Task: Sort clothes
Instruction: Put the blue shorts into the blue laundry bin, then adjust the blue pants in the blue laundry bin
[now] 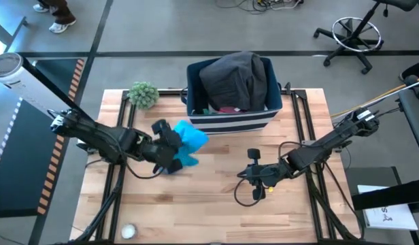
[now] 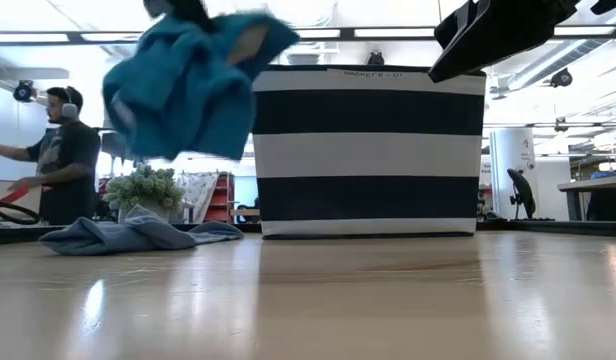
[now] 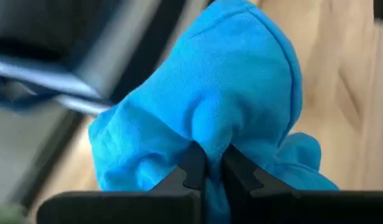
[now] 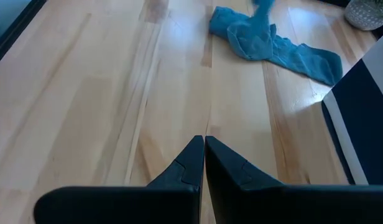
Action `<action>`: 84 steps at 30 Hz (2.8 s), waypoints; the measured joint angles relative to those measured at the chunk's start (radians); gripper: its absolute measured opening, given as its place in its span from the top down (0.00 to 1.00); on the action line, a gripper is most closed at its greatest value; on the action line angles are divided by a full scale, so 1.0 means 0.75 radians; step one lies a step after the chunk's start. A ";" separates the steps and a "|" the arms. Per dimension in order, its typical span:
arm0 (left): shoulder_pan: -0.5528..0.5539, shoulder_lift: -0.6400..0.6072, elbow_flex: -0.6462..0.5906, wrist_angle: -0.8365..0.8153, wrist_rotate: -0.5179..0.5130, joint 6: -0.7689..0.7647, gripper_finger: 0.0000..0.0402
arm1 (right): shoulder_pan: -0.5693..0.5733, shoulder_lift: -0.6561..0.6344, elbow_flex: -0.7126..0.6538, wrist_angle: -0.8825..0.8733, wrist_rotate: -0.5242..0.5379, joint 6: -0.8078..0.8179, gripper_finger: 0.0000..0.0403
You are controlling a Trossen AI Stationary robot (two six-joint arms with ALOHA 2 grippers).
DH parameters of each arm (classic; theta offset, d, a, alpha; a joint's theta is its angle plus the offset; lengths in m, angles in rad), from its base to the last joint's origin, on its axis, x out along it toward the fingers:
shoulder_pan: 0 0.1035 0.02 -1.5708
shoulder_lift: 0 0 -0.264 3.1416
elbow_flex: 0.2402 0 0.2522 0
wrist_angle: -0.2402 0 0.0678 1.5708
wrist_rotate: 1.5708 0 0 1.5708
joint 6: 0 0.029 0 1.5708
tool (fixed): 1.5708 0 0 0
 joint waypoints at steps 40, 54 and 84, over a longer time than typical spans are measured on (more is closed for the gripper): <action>1.098 0.705 0.949 0.822 0.980 0.919 0.99 | -0.001 -0.003 0.000 -0.013 0.014 -0.028 1.00; 1.122 1.144 1.174 0.212 1.086 0.991 0.97 | 0.000 -0.003 0.000 -0.017 0.000 0.032 1.00; 0.858 0.455 0.458 0.925 1.086 1.027 0.45 | -0.230 -0.397 0.242 -0.218 0.246 -0.447 1.00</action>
